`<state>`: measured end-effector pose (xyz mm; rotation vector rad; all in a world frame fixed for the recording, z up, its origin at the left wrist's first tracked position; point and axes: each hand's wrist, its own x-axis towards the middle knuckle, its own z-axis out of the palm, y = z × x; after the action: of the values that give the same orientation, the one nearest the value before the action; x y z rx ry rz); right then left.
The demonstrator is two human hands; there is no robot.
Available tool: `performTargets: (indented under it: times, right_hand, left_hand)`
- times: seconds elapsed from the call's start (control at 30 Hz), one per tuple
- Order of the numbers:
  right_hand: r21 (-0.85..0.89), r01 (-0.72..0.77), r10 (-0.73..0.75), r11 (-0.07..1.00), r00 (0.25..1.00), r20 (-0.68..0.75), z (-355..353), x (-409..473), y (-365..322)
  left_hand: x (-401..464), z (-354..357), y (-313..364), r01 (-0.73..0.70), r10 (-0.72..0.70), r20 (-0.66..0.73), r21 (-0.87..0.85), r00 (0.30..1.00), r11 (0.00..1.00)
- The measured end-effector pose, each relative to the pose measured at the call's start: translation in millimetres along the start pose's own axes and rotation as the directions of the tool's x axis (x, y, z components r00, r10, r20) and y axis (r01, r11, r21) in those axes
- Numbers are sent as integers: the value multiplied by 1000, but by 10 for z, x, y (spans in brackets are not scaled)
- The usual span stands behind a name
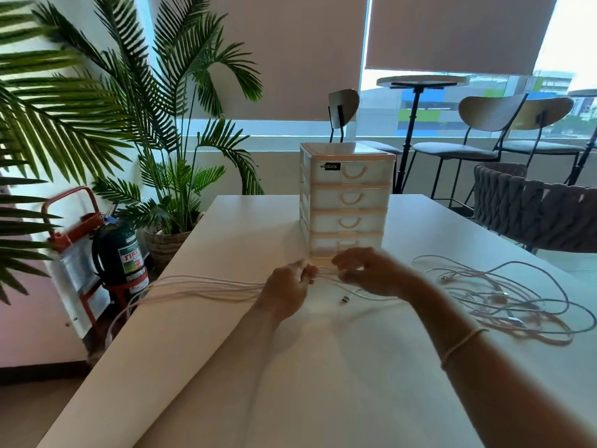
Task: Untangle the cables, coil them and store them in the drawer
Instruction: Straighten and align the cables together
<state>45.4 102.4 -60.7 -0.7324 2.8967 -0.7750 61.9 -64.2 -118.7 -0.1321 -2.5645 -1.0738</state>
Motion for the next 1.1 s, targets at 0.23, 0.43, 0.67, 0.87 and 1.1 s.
performTargets:
  times: [0.23,0.43,0.67,0.87,1.1]
  right_hand:
    - [298,-116,87,947,990,107,244,27,-4]
    - [175,-85,104,981,989,-104,183,93,30]
    - [101,-46,45,994,999,9,238,32,33]
    - [35,1,-1,999,1000,-9,122,28,6]
    - [-53,31,-32,998,999,-21,117,44,-6]
  left_hand:
    - [56,-53,-36,36,-37,-89,-17,995,999]
    - [39,-52,-19,23,-20,60,-60,998,998]
    - [64,-51,-22,38,-41,-34,-88,999,995]
    - [35,-66,-51,22,-23,-4,-162,1000,987]
    - [43,-43,88,-245,303,-104,375,947,894]
